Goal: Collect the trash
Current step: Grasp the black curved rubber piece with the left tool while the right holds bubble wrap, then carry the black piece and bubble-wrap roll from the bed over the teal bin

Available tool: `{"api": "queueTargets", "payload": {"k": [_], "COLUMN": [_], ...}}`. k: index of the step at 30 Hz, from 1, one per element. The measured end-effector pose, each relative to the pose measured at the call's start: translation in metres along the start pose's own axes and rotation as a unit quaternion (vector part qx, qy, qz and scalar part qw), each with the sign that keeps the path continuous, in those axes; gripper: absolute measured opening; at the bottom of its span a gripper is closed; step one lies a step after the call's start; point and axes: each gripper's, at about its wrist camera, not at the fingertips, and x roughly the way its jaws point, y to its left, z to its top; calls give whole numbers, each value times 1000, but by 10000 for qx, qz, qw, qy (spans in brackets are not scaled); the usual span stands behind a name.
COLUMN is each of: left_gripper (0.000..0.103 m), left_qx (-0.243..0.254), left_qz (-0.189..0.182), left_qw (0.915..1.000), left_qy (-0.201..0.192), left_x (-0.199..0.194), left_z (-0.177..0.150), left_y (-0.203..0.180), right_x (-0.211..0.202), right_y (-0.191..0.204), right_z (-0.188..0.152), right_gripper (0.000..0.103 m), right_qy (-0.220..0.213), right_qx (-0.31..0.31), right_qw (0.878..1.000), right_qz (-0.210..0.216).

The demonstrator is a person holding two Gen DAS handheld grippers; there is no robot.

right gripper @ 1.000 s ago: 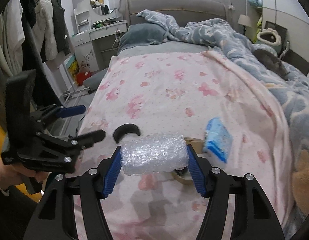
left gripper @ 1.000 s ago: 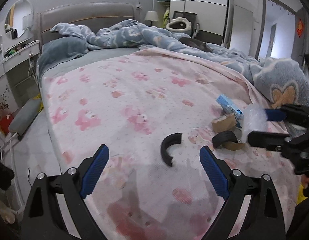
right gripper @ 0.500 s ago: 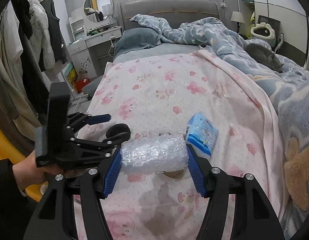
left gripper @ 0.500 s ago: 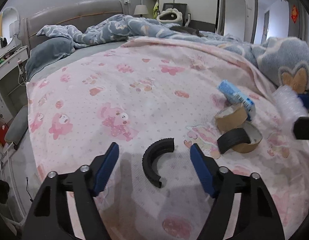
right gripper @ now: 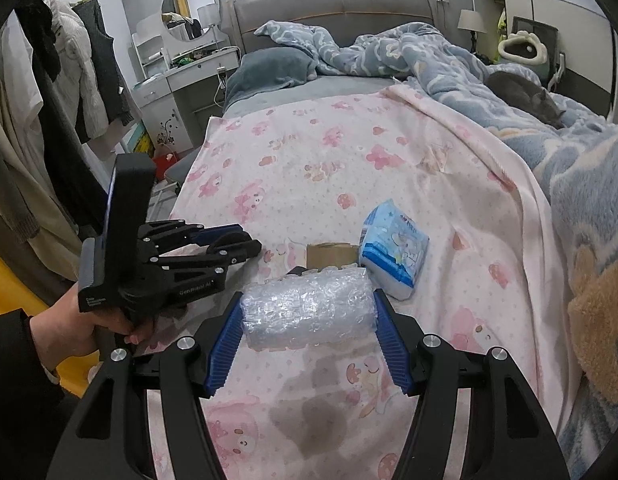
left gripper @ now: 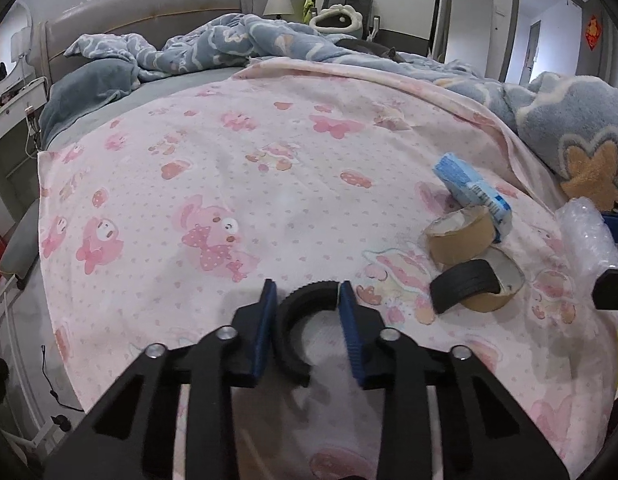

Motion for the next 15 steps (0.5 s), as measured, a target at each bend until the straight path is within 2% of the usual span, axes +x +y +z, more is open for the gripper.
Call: {"api": "queueTargets", "payload": {"k": [13,15], "left_gripper": [27,12], "left_qx": [-236,-237], "left_qz": [-4,1], "left_qw": [9996,9997], "left_qy": [-128,-116], "left_x": [-40,-45], "left_z": [-9,-12], "left_y": [1,1], "right_x": [-1,-2], "right_y": [18,20], "right_z": [1,-2], "right_gripper": [64,64], "right_qy": [22,44], "right_qx": [49,78], "right_qw": [10000,9999], "right_qz": [-41,-88]}}
